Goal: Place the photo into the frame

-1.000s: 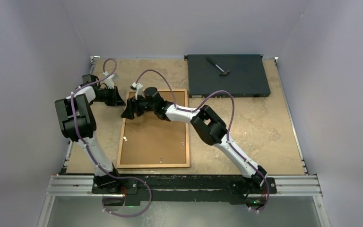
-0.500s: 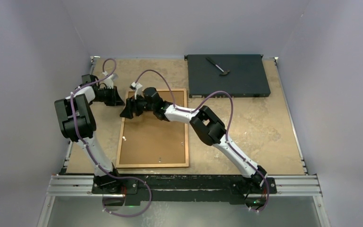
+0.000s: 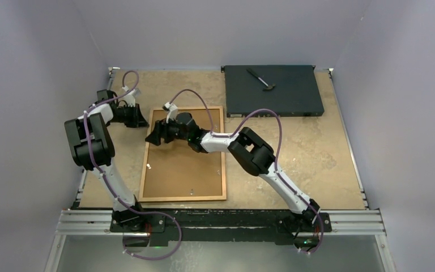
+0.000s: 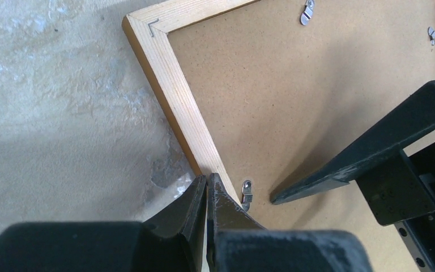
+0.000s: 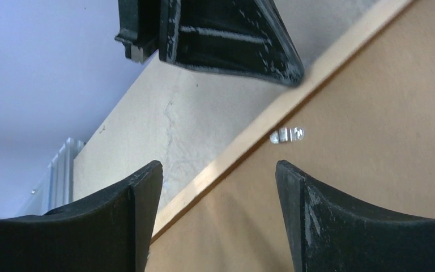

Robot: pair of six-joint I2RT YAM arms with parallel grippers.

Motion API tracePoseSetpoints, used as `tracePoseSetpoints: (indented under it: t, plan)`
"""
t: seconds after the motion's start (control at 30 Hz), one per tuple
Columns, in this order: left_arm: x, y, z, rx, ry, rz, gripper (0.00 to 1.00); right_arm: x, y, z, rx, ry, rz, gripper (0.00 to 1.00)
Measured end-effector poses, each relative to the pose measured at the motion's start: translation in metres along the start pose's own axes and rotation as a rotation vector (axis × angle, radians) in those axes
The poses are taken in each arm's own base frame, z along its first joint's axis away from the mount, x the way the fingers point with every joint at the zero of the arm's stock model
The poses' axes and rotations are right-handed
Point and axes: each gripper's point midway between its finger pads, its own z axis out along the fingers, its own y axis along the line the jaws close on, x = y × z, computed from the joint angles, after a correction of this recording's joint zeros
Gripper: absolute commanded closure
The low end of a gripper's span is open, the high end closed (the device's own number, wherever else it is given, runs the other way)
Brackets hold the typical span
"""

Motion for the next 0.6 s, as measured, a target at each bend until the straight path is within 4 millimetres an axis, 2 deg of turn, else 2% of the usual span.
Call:
tracePoseSetpoints:
  t: [0.13,0.6]
  plan:
    - [0.004,0.000,-0.004,0.007,0.006,-0.027,1.00,0.002,0.003,-0.013,0.044,-0.019,0.111,0.24]
    - [0.011,-0.003,-0.005,0.040,-0.002,-0.054,1.00,-0.005,0.004,0.002,0.065,-0.046,0.229,0.25]
